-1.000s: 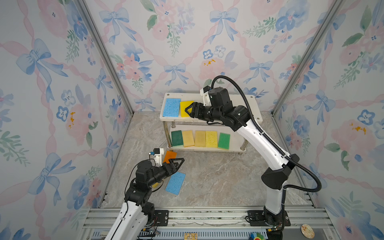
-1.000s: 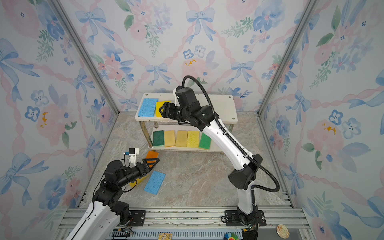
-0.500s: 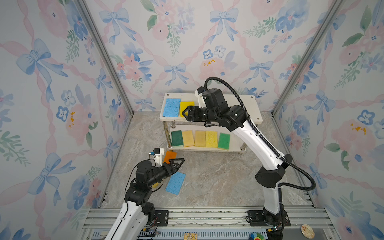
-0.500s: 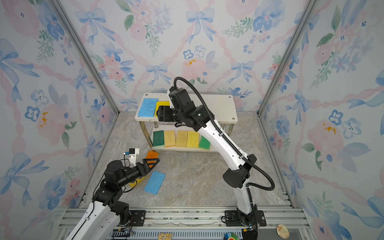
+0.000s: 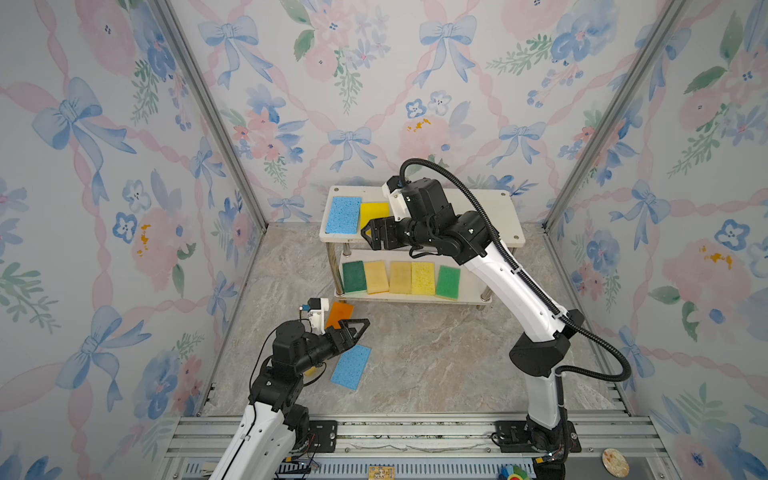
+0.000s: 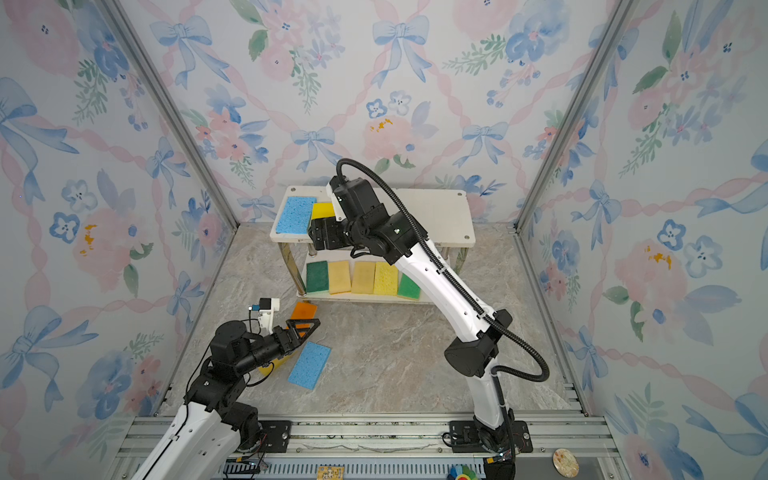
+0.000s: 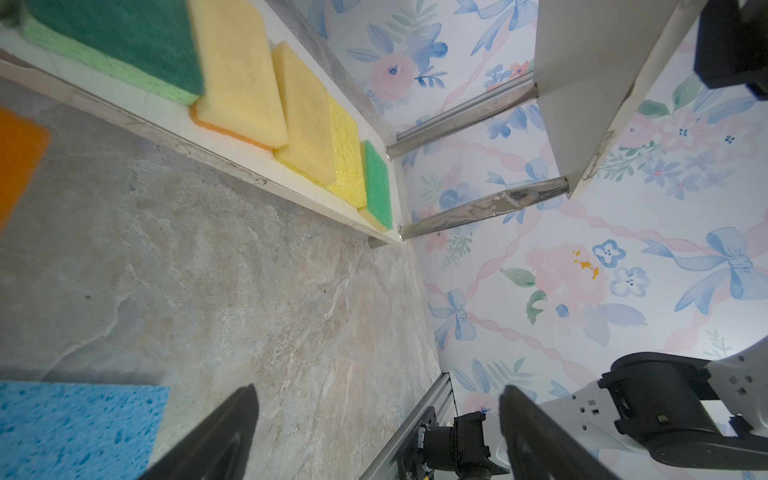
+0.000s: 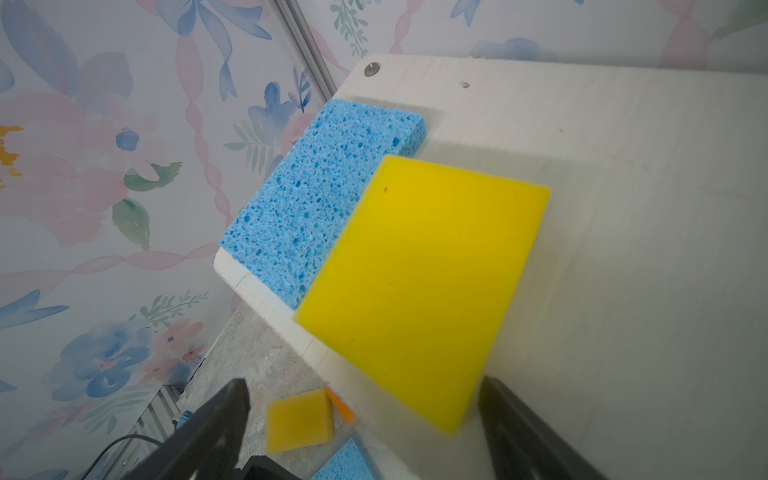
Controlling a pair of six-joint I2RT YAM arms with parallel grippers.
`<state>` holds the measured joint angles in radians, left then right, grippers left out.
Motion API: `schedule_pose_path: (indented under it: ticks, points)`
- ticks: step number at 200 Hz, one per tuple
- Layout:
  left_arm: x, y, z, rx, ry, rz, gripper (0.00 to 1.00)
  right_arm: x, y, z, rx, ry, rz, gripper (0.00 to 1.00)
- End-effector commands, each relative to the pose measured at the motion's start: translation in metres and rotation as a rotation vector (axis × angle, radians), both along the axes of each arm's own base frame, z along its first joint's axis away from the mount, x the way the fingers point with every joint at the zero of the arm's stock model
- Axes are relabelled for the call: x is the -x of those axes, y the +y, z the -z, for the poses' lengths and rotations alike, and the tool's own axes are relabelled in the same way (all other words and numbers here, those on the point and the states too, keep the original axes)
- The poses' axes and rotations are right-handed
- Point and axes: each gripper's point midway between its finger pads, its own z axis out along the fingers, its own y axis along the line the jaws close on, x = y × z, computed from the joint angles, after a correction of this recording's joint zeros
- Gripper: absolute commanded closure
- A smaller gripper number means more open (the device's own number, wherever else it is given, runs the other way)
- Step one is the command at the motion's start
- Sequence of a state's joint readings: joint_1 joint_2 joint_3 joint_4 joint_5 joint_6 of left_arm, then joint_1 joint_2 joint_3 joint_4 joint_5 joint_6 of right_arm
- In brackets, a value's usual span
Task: Place and organize the cleaning sponges onto the shelf
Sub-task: 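Open the right gripper and withdraw it down toward the table, then grasp the blue sponge on the table with the left gripper while the right gripper approaches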
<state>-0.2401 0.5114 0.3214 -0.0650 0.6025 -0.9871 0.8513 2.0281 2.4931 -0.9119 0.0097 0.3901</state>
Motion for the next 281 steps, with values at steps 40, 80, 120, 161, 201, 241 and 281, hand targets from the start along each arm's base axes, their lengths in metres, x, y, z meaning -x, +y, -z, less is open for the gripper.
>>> schedule_pose_path:
  ticks: [40,80,120,161,201,241,281]
  points:
    - [-0.004,0.029,0.021,-0.278,0.063,-0.086,0.03,0.074,-0.01,-0.053,-0.07,-0.176,-0.115,0.1]
    - [-0.002,0.025,0.049,-0.429,0.175,-0.086,0.02,0.122,-0.056,-0.038,-0.19,-0.141,-0.102,0.09]
    - [0.002,0.005,0.083,-0.718,0.217,-0.031,0.02,0.149,-0.121,0.015,-0.168,-0.06,-0.019,0.02]
    - [-0.005,0.008,0.113,-0.896,0.268,-0.025,0.02,0.164,-0.163,0.076,-0.129,0.032,0.054,0.03]
    - [-0.01,0.009,0.129,-1.005,0.285,-0.013,0.02,0.172,-0.179,0.104,-0.135,0.079,0.082,0.03]
    - [-0.014,0.014,0.137,-1.08,0.283,-0.009,0.02,0.171,-0.174,0.114,-0.145,0.104,0.083,0.03]
    - [-0.009,0.016,0.154,-1.139,0.32,0.046,0.02,0.168,-0.167,0.118,-0.132,0.12,0.074,0.03]
